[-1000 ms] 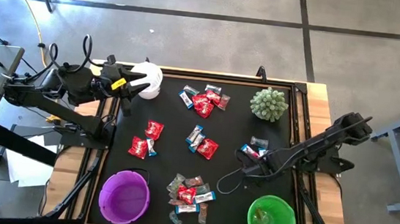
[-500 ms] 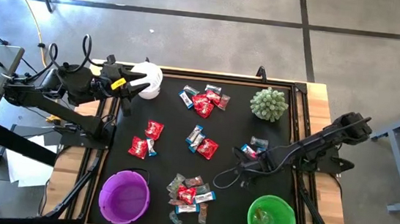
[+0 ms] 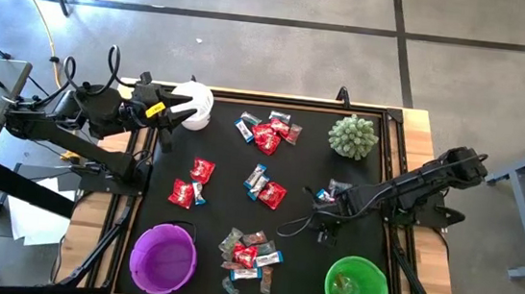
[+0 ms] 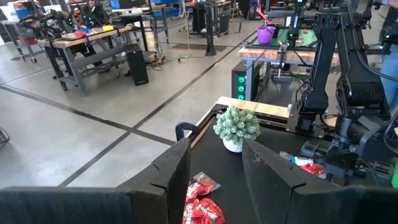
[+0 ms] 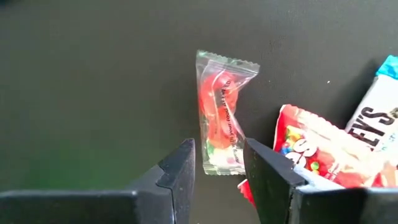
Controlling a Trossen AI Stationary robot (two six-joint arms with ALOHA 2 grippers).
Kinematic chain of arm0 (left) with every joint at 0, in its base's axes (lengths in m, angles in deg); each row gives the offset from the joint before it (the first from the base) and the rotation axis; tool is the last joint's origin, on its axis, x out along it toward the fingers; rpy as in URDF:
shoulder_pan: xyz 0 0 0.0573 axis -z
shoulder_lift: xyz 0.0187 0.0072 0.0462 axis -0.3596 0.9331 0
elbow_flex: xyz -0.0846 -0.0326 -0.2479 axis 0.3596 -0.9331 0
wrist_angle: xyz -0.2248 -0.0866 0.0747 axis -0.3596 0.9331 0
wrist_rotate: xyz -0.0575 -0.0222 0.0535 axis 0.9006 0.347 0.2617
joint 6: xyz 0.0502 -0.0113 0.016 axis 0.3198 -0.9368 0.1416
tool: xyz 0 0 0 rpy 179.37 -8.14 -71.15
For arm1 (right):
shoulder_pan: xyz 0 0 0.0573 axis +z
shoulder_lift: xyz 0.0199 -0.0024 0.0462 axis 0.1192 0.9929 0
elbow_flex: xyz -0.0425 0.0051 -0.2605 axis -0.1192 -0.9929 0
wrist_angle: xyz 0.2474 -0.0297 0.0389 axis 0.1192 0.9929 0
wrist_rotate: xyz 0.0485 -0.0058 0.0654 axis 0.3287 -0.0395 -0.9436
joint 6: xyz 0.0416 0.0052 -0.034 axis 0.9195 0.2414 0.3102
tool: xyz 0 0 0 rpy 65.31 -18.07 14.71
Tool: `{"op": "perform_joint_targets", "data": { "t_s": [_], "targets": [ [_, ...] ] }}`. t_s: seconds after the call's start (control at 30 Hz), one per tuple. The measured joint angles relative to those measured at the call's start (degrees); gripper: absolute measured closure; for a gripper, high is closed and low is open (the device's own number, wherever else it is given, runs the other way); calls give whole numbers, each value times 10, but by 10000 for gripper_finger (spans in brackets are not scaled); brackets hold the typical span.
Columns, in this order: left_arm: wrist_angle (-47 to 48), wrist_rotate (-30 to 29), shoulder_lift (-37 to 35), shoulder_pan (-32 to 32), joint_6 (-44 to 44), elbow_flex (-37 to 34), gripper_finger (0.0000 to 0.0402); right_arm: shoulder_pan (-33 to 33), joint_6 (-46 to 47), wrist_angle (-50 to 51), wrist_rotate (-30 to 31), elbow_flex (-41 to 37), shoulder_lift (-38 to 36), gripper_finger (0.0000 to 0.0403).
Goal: Sort candy
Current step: Put the red gummy into the green bucket
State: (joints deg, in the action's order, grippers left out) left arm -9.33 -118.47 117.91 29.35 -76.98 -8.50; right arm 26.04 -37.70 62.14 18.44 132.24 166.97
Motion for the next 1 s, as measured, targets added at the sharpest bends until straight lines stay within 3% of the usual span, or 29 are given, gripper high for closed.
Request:
{"op": "perform_joint_targets", "data": {
  "t_s": [0.53,0.8,1.0],
  "targets": [
    [3,0,0,0,0,0,271,-19,-16,-13,19,0,16,270],
    [4,0,0,0,1,0,271,-28,-16,-57,-19,3,83,270],
    [5,0,0,0,2,0,271,-31,14,-63,-23,3,87,282]
  ]
}}
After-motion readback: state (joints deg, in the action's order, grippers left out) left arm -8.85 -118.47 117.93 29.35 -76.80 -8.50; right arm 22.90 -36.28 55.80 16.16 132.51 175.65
